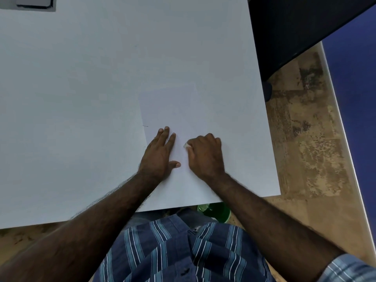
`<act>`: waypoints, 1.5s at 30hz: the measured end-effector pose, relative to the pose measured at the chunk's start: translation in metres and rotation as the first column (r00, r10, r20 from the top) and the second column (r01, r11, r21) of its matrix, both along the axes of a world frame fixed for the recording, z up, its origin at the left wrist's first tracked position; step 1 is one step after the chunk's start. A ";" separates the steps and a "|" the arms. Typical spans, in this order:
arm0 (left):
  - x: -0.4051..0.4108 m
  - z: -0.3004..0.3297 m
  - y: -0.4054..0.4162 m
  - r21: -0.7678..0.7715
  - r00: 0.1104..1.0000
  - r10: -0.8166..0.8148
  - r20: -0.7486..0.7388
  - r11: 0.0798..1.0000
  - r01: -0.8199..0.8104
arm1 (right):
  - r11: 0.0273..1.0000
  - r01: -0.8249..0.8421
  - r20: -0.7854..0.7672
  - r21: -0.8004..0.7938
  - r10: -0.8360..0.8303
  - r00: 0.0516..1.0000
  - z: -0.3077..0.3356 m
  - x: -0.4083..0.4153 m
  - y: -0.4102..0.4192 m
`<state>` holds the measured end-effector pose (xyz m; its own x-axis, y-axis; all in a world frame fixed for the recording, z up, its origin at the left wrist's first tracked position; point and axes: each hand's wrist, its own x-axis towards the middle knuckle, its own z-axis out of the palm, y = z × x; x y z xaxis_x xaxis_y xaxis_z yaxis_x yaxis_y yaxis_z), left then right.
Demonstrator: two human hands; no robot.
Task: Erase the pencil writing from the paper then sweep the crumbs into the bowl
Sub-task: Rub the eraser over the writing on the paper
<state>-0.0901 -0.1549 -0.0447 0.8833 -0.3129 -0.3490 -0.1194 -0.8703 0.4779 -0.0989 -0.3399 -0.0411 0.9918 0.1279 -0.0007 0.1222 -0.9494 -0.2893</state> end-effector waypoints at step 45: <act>0.000 -0.005 0.004 -0.004 0.998 -0.034 0.044 0.999 0.034 | 0.986 -0.164 0.022 -0.020 0.164 0.986 -0.004 -0.024 0.021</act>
